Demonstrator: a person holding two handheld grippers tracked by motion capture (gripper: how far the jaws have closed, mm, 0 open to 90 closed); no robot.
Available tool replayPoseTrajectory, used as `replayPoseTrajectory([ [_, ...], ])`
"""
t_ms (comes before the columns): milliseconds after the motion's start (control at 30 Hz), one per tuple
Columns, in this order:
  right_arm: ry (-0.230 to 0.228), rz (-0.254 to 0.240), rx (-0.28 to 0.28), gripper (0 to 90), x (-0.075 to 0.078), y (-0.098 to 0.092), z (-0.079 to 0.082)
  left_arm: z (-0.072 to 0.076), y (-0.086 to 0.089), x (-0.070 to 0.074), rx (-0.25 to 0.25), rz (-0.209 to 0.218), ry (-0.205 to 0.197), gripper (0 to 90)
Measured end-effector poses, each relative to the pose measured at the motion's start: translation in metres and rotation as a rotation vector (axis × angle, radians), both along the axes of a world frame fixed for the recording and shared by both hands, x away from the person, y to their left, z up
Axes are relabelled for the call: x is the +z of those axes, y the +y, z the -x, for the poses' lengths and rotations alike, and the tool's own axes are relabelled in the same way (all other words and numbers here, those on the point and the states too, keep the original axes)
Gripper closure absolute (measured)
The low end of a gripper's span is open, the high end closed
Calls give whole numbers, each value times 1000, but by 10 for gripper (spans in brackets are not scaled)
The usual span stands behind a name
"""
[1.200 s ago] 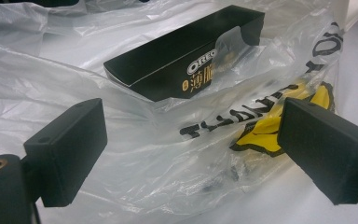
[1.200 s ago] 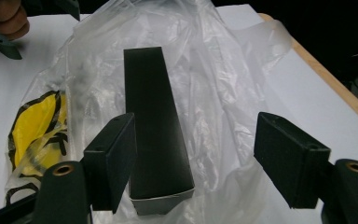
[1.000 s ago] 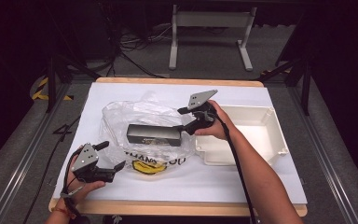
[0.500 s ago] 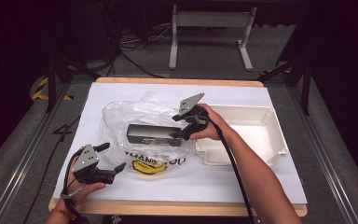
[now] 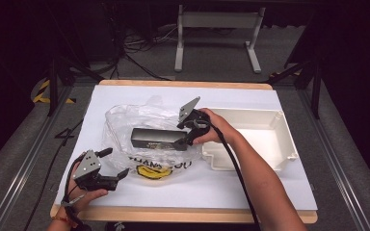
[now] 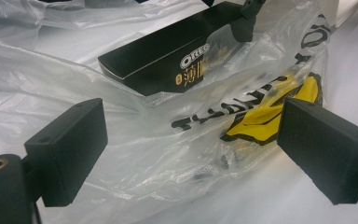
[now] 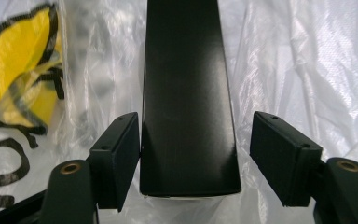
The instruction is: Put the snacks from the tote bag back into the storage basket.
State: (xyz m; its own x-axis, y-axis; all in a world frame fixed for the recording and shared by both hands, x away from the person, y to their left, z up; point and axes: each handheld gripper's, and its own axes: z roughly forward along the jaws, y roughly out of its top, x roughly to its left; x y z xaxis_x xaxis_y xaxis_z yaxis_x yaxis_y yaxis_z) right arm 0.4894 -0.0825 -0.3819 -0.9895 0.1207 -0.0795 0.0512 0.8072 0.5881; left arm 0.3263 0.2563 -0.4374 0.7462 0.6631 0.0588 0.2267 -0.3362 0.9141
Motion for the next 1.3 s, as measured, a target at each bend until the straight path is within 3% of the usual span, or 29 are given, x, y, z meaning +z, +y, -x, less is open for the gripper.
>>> replayPoseTrajectory([
  [300, 9, 67, 43, 328, -2, 11, 4, 1, 1, 0, 3, 0, 2, 94],
  [500, 6, 121, 29, 350, -8, 16, 3, 1, 0, 0, -3, 0, 5, 94],
  [733, -3, 114, 24, 417, -9, 15, 3, -1, -1, -1, -6, -2, 10, 94],
  [1300, -52, 75, 48, 431, -4, 13, 7, -1, 0, -1, -5, 1, 14, 94],
])
